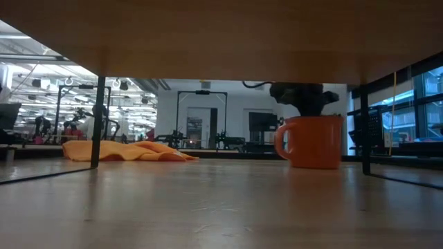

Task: Stack small to large cups/mugs on shelf
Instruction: Put the orange mug on the shelf

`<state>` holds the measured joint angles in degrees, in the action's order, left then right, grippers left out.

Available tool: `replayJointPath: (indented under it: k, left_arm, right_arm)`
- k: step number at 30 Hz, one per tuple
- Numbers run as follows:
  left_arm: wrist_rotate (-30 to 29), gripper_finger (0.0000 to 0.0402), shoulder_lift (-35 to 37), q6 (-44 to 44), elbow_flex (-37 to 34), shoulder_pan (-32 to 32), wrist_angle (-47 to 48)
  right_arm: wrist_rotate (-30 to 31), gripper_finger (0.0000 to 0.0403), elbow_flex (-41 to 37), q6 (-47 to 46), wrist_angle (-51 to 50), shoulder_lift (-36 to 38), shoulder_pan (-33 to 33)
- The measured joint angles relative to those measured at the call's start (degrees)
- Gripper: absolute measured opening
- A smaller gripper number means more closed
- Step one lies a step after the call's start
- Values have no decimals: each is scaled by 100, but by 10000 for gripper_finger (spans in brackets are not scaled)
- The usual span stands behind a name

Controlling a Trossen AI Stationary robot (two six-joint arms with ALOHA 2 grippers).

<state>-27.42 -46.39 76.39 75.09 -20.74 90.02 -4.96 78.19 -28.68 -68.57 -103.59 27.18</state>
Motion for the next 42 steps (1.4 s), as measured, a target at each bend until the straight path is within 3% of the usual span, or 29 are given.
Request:
replayJointPath:
  k: [20, 42]
  left_arm:
    - [2, 32, 0, 132, 0, 0, 0]
    - [4, 32, -2, 171, 0, 1, 0]
  right_arm:
    - [-117, 14, 4, 511, 1322, 0, 9]
    - [-520, 14, 4, 1268, 1967, 0, 0]
